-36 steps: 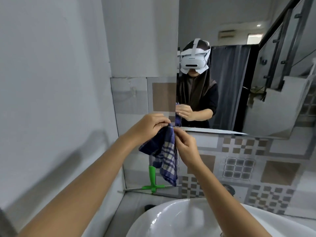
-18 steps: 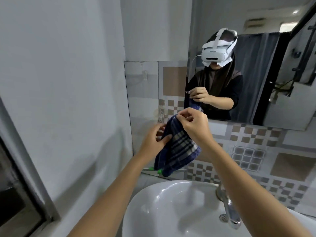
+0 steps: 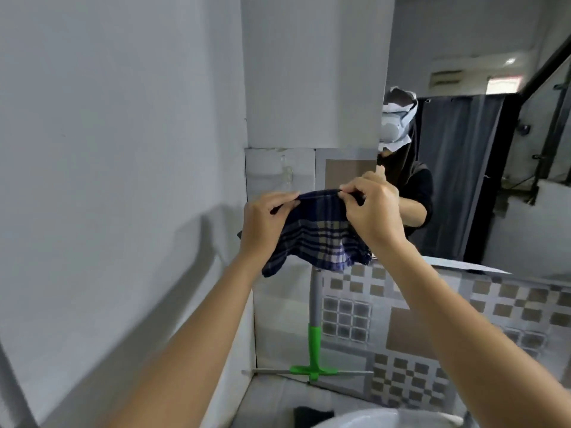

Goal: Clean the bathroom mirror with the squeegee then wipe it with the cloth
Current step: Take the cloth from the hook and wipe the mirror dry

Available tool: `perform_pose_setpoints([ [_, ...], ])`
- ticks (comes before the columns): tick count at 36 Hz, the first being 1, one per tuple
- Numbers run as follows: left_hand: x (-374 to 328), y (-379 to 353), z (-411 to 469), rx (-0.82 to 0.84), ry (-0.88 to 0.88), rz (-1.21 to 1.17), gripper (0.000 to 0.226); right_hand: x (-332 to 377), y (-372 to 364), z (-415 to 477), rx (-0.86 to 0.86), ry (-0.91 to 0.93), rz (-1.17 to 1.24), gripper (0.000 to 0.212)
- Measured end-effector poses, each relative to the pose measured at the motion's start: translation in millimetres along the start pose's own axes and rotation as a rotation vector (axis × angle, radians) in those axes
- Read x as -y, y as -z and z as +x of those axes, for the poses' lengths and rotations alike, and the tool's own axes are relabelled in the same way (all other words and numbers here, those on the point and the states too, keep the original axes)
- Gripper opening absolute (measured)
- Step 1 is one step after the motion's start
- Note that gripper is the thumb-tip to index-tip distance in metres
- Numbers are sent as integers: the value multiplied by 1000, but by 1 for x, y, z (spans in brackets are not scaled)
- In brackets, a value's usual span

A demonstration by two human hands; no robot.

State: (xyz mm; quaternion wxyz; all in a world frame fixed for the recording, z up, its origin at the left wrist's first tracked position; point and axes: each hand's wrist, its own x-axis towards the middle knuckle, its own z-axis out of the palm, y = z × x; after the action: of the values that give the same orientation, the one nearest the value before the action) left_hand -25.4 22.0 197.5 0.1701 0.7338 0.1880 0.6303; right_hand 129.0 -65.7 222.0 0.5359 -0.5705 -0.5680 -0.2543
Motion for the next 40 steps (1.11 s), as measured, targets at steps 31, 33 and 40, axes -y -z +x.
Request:
perform_pose_setpoints([
  [31,57,1,67,86,308,-545,26,13,-96,35,36,-335,420,21],
  [33,59,2,64,138,308,-530,31,14,-93,36,74,-371,513,24],
  [40,67,4,58,232,259,-481,34,14,-101,32,104,-317,455,25],
])
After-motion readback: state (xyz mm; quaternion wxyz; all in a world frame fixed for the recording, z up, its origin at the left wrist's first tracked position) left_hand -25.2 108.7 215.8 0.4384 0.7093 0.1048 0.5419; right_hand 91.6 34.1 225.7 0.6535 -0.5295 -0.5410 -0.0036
